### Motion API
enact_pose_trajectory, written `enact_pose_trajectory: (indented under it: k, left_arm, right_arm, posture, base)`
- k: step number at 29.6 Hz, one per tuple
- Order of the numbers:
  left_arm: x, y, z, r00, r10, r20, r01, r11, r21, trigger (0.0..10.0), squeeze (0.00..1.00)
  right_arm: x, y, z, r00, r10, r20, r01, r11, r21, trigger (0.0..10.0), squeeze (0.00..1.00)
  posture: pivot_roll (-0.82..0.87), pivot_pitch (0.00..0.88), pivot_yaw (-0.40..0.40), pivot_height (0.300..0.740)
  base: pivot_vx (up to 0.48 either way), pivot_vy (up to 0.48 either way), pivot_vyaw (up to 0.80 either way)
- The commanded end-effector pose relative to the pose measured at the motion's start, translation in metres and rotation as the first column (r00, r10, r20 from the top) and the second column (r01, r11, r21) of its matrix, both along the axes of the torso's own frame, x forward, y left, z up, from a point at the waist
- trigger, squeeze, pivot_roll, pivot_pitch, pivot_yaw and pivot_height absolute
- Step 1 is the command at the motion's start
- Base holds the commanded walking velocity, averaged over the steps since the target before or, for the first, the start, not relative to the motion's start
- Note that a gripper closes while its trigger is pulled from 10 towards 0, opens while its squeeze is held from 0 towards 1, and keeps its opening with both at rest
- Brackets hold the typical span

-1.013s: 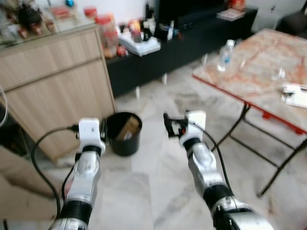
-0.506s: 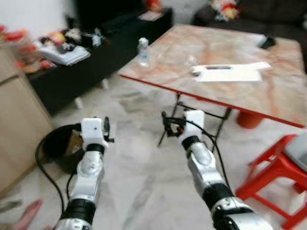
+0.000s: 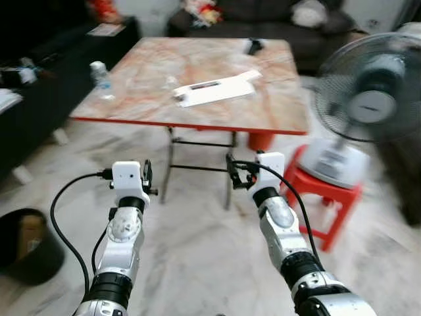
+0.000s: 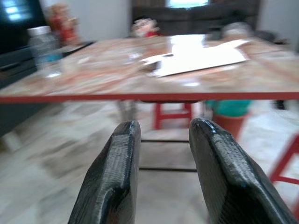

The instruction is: Picking trash to rubbish bin

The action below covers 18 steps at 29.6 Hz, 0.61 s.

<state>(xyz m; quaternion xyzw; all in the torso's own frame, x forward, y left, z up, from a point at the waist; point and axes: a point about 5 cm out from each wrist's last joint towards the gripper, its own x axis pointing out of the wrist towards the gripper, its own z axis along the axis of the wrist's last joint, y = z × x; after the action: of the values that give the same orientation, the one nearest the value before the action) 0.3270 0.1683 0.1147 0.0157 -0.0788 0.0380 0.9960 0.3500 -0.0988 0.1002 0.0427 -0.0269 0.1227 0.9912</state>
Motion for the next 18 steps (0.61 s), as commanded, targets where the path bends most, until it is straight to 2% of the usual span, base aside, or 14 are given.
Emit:
enact_pose_trajectory:
  k: [1, 3, 11, 15, 18]
  left_arm:
    - [0.0005, -0.0011, 0.0024, 1.0, -0.008, 0.002, 0.008, 1.0, 0.001, 10.0, 0.0]
    - [0.0007, -0.0012, 0.0026, 1.0, -0.008, 0.002, 0.008, 1.0, 0.001, 10.0, 0.0]
    - [-0.0009, -0.0028, 0.0016, 1.0, 0.003, -0.003, -0.003, 1.0, 0.001, 10.0, 0.0]
    - [-0.0008, -0.0025, 0.0025, 1.0, 0.01, -0.008, -0.01, 1.0, -0.019, 10.0, 0.0]
    - [-0.0002, -0.002, 0.0055, 1.0, 0.012, 0.003, -0.012, 1.0, -0.025, 10.0, 0.0]
  right_arm:
    - [0.0011, 0.0041, 0.0033, 1.0, 0.008, 0.005, -0.008, 1.0, 0.004, 10.0, 0.0]
    - [0.0012, 0.0045, 0.0034, 1.0, 0.009, 0.005, -0.009, 1.0, 0.004, 10.0, 0.0]
    - [0.0001, 0.0095, 0.0046, 0.999, 0.042, 0.015, -0.042, 0.999, 0.014, 10.0, 0.0]
    - [0.0003, 0.0112, 0.0061, 0.998, 0.054, 0.023, -0.054, 0.998, -0.012, 10.0, 0.0]
    - [0.0003, 0.0117, 0.0081, 0.998, 0.057, 0.039, -0.056, 0.998, -0.027, 10.0, 0.0]
  posture:
    - [0.01, 0.05, -0.006, 0.74]
    - [0.01, 0.054, -0.006, 0.74]
    - [0.01, 0.057, -0.006, 0.74]
    - [0.01, 0.057, -0.008, 0.74]
    - [0.01, 0.057, -0.008, 0.74]
  base:
    - [0.0, 0.0, -0.8]
    - [0.0, 0.0, -0.8]
    - [0.0, 0.0, 0.0]
    - [0.0, 0.0, 0.0]
    - [0.0, 0.0, 0.76]
